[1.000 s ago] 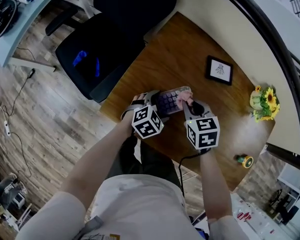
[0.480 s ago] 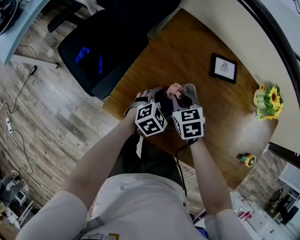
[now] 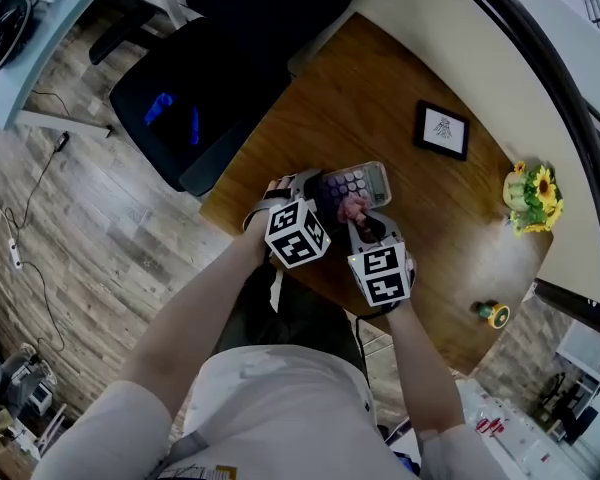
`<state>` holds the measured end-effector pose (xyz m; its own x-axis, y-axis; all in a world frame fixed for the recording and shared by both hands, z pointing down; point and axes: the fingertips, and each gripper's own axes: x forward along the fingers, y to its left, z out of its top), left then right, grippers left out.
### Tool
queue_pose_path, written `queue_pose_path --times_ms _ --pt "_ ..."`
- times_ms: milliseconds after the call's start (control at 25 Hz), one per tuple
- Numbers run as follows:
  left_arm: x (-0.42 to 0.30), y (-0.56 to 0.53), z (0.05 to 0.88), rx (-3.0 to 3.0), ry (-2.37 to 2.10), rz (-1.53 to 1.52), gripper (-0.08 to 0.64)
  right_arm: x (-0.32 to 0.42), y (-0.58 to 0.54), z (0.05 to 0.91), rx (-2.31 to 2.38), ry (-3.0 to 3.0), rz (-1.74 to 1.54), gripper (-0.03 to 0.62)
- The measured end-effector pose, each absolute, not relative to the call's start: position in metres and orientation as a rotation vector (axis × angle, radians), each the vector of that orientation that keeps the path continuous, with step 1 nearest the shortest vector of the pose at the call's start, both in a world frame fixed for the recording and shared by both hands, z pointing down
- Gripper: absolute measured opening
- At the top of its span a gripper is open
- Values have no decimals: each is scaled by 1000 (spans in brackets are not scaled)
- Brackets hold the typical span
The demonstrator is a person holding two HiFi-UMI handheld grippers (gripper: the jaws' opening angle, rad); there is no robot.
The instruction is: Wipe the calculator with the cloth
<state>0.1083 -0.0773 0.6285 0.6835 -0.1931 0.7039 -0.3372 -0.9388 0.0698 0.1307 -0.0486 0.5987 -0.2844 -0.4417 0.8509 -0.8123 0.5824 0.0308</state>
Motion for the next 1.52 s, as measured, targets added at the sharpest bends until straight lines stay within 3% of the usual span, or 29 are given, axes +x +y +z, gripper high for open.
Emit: queue_pose_path --times_ms 320,560,920,1160,1520 --pt "109 -79 629 2701 -429 1094 486 165 -35 596 1036 -1864 884 49" --pt "108 -79 630 2706 -430 1091 486 130 -101 548 1168 -2121 791 51" --pt "110 -78 630 2706 -430 1091 486 84 -112 590 1036 -2103 736 51" --pt "108 -78 630 2708 -431 1093 486 84 -86 593 943 -2107 622 49" --pt "108 -78 630 2707 -432 1096 486 123 -32 607 801 -1997 728 46"
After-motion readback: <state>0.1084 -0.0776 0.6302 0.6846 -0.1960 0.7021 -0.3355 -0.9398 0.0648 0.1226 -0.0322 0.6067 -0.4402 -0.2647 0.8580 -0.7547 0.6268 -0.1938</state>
